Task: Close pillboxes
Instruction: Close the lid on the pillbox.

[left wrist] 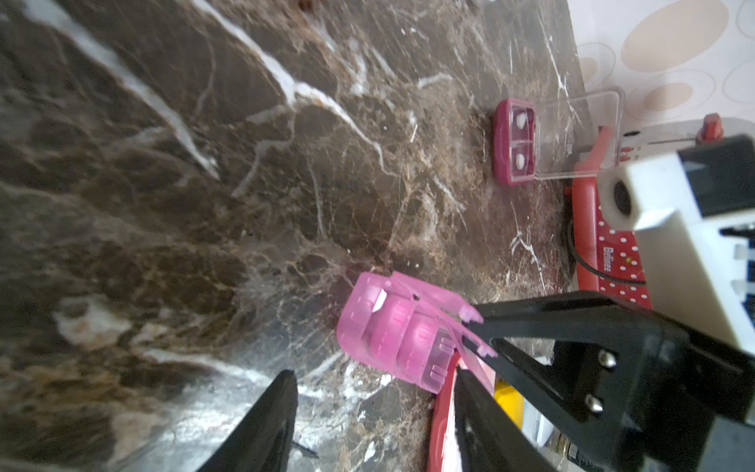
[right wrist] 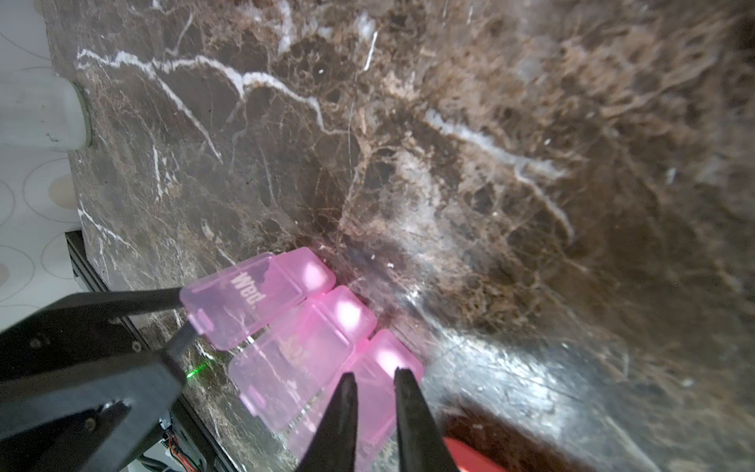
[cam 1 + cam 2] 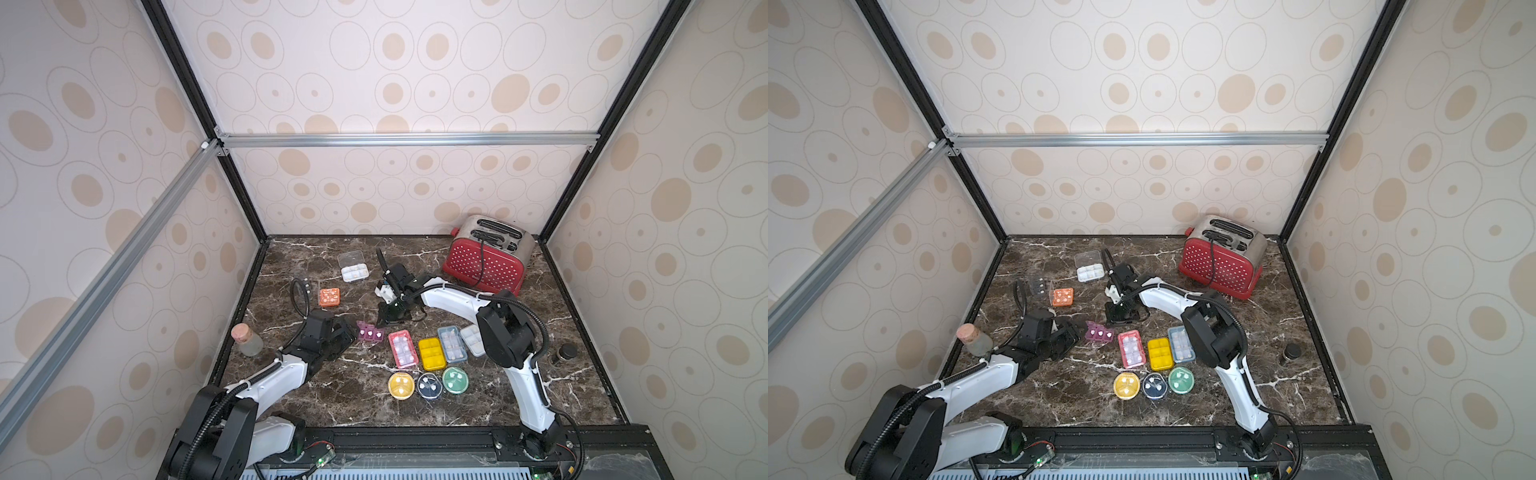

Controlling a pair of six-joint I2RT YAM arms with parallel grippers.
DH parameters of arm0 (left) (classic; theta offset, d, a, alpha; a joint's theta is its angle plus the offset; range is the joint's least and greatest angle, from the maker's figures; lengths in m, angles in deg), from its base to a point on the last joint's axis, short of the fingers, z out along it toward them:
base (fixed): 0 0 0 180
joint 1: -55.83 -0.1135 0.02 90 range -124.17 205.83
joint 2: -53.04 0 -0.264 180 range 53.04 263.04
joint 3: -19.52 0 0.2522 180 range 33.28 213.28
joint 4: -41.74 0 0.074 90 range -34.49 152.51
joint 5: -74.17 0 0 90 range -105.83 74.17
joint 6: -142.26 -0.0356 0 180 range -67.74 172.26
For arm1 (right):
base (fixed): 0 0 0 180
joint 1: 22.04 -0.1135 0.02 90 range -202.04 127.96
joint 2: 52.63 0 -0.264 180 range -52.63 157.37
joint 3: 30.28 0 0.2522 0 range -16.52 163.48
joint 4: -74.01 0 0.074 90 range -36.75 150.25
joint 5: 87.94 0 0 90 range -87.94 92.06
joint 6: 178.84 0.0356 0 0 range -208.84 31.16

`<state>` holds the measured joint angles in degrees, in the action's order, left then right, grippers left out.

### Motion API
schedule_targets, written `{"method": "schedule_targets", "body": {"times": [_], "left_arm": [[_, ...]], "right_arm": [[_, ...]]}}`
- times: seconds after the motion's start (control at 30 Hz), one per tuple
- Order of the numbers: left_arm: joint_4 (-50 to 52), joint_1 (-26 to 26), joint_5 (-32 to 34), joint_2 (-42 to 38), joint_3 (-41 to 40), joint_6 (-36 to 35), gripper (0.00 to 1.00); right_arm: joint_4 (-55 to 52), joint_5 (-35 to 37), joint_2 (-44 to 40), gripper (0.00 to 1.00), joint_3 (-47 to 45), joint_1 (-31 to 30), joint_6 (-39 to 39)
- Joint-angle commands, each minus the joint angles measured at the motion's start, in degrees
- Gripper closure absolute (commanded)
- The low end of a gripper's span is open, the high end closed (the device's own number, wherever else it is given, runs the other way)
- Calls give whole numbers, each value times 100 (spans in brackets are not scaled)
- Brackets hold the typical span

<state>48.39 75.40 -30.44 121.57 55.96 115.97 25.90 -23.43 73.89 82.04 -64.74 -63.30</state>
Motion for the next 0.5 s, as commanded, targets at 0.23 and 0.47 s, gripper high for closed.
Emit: {"method": "schedule_targets", "body": {"times": [0.23, 0.47], "left_arm": [[74, 306, 186, -666, -432, 650, 33], [-528, 326, -8, -384, -440, 907, 27]], "right_arm": [[-171, 9, -330, 76, -150, -82, -84], [-293, -16, -260, 77, -83, -193, -181]]}}
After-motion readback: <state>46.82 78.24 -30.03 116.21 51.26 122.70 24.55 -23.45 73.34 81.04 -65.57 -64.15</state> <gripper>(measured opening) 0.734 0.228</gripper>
